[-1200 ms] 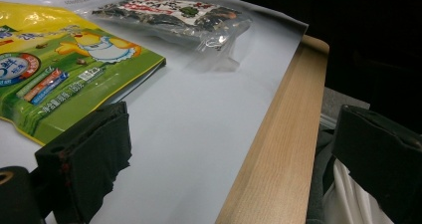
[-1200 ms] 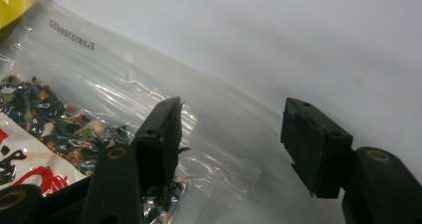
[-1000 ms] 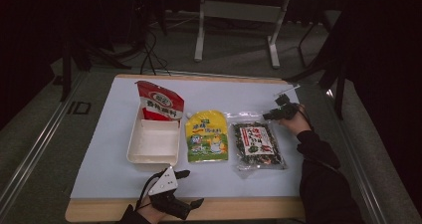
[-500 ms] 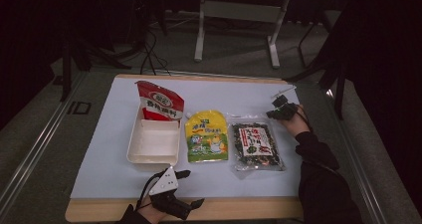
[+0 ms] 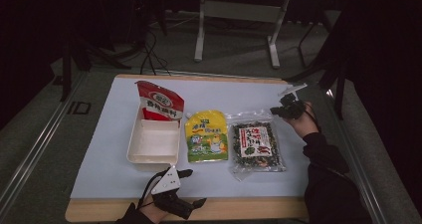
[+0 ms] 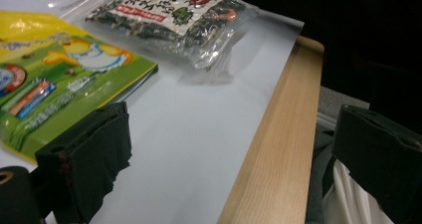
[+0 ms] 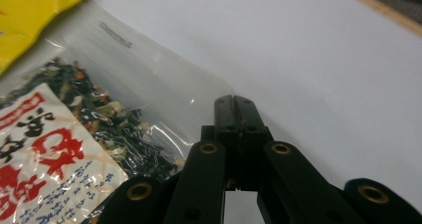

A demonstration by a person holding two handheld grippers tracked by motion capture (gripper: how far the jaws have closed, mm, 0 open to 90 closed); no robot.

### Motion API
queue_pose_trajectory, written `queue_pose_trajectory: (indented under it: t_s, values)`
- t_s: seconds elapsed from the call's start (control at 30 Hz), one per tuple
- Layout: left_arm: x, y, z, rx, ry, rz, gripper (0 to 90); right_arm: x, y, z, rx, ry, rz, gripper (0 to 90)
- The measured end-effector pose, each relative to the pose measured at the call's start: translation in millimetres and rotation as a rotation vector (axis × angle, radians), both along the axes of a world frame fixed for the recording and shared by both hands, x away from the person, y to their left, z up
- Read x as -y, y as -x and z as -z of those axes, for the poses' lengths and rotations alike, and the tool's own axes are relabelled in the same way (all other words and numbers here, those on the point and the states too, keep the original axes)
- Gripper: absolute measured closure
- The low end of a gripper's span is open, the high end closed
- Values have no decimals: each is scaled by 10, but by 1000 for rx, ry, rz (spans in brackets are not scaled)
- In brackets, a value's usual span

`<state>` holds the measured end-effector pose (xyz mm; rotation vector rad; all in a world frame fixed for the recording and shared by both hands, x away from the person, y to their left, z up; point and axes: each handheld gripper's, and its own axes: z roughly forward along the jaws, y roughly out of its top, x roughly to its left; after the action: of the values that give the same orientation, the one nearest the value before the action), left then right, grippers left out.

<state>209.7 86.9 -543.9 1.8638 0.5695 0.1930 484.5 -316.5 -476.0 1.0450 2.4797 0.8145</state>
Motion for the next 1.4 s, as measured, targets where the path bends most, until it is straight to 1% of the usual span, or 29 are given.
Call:
queue_pose_trajectory:
  t_s: [0.13,0.23,0.3,0.47,0.5,0.6,0.63,0.67,0.7,0.83,0.93,0.97,1.0,1.07,1.13,1.23,1.4]
  values:
    - [20,-22,-14,-8,6,4,43,5,96,-156,38,-12,-8,900]
    - [34,-32,-24,-13,13,18,45,15,159,-250,57,-15,-16,900]
    - [53,-36,-33,-9,9,27,45,20,200,-304,69,-12,-23,900]
    - [94,-52,-69,-15,-9,43,44,22,312,-455,102,-38,-45,900]
    - [100,-54,-79,-17,-4,45,44,21,335,-487,108,-50,-51,900]
    - [115,-65,-122,-16,-27,44,44,3,419,-586,133,-62,-72,900]
    - [115,-73,-137,-20,-26,40,44,-8,449,-619,150,-61,-79,900]
    - [115,-87,-152,-28,-15,37,44,-18,478,-652,152,-64,-83,900]
    - [113,-103,-169,-36,-11,32,44,-28,505,-680,166,-59,-89,900]
    - [121,-158,-250,-26,-10,5,45,-55,604,-793,190,-81,-112,900]
    - [159,-186,-304,-7,-24,-1,44,-67,673,-864,205,-97,-134,900]
    - [173,-197,-320,-2,-27,5,44,-75,700,-885,209,-100,-140,900]
    - [192,-206,-334,4,-28,3,44,-86,727,-906,213,-97,-149,900]
    - [226,-227,-356,17,-31,0,45,-98,772,-952,219,-113,-168,900]
    - [262,-250,-374,21,-34,1,45,-114,826,-1003,232,-115,-180,900]
    - [305,-286,-394,23,-37,3,45,-133,906,-1086,246,-134,-205,900]
    - [370,-336,-413,24,-42,5,45,-195,1060,-1217,269,-156,-262,900]
